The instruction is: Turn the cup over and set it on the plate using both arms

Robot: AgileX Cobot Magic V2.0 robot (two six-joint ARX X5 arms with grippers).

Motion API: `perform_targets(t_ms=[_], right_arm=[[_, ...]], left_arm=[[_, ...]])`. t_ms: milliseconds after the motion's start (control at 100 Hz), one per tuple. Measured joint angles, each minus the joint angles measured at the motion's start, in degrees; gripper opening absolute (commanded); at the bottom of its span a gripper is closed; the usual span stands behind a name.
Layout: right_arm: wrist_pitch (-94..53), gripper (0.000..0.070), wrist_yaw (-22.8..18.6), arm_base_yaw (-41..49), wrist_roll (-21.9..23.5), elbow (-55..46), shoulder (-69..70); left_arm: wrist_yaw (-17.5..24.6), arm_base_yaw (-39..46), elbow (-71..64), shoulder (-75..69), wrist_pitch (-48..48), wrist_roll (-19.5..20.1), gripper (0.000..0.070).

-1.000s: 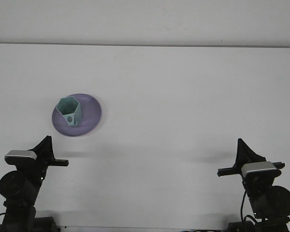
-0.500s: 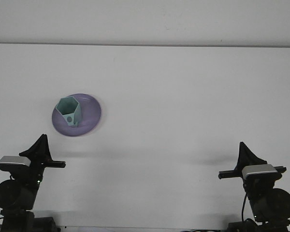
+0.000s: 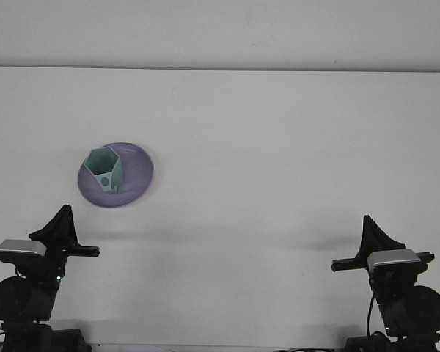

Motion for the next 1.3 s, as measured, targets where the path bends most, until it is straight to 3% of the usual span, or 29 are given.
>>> perform_targets(t_ms=[310,470,1300], right_arm=[[0.0,0.0001,0.0,0.0,0.0,0.0,0.0],[0.0,0.0001,0.0,0.0,0.0,0.0,0.0],[0.0,0.0001,0.0,0.0,0.0,0.0,0.0]], left_arm=[[-0.8,-2.3,-15.5,-11.5,5.4,4.5,0.0014],[-1.1,-3.6,-20.9,-13.4,6.4,5.0,0.0014],[-1.1,-4.9,-21.4,-13.9,8.6,4.9,0.0014]])
